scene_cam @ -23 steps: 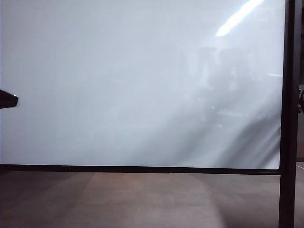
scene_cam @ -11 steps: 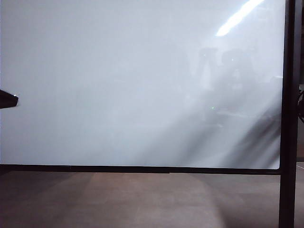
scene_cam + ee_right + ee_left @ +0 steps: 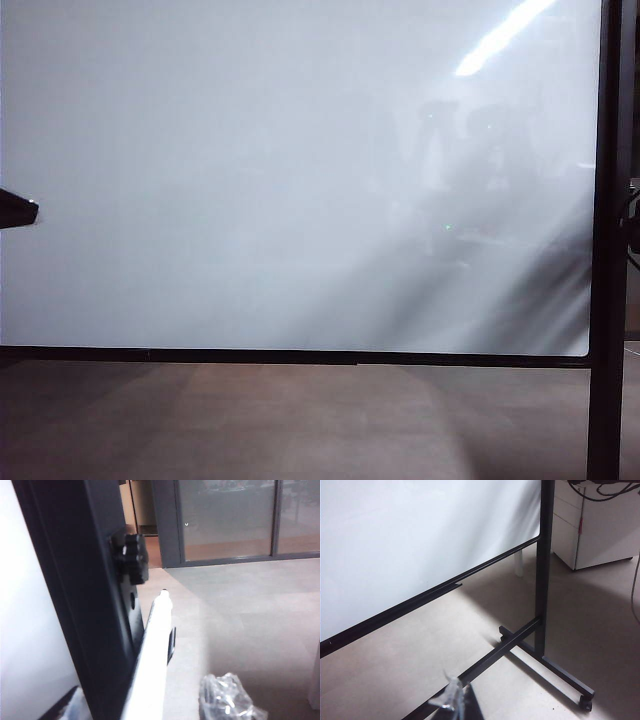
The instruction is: Reach to the right to find the marker pen, pick it up, and write the number 8 on the whiteboard.
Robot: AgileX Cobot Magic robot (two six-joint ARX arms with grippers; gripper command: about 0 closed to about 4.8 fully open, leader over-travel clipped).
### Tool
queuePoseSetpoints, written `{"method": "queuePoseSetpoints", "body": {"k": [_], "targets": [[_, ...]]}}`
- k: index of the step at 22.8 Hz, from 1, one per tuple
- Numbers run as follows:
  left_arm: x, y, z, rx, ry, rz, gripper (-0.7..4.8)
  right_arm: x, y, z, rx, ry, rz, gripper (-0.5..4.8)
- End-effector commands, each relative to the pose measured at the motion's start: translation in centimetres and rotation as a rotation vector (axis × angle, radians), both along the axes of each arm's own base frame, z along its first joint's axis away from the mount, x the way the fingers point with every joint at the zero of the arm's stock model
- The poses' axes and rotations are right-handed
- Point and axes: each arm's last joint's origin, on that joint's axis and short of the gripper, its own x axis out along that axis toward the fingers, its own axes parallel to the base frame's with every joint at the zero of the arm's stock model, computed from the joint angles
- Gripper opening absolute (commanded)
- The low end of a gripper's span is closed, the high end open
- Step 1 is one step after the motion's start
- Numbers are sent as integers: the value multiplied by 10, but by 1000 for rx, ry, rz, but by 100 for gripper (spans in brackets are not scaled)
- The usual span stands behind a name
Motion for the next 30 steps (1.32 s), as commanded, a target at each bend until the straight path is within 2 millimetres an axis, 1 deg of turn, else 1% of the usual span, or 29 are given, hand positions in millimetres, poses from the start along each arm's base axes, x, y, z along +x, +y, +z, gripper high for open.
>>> {"method": "queuePoseSetpoints", "body": {"k": [1,3,4,5,7,9,12,17,19,21,23,24,25,26,27,28,29,30], "targets": [[0,0,-2,10,16,-2,-5,1,0,3,-6,-22,0,249],[0,0,-2,10,16,-2,-5,1,0,3,-6,-22,-1,169],[0,0,-2,10,16,-2,-5,1,0,3,-7,-23,-1,110],[0,0,-2,10,16,-2,-5,1,0,3,-7,-23,-1,93],[0,0,-2,10,16,-2,-5,1,0,3,-7,-23,-5,91],[0,0,-2,10,16,-2,-5,0,-1,4,-6,-24,-10,38],[0,0,-2,10,16,-2,-5,1,-1,5,-9,-33,-10,-5],[0,0,-2,10,16,-2,-5,2,-2,8,-7,-52,-10,-5],[0,0,-2,10,16,-2,-5,-1,-4,16,-12,-111,-19,-5],[0,0,-2,11,16,-2,-5,-5,-12,31,-18,-151,-58,-5],[0,0,-2,10,16,-2,-5,-12,-22,54,-7,-189,-101,-5],[0,0,-2,10,16,-2,-5,-19,-27,74,-12,-215,-142,-5],[0,0,-2,10,16,-2,-5,-23,-30,83,-15,-224,-158,-5],[0,0,-2,10,16,-2,-5,-31,-34,105,-21,-238,-178,-5],[0,0,-2,11,16,-1,-5,-37,-37,117,-23,-243,-189,-5],[0,0,-2,10,16,-2,-5,-48,-36,138,-25,-248,-198,-5],[0,0,-2,11,16,-1,-5,-57,-36,152,-15,-249,-208,-5],[0,0,-2,10,16,-1,-5,-73,-34,174,-3,-249,-248,-5]]}}
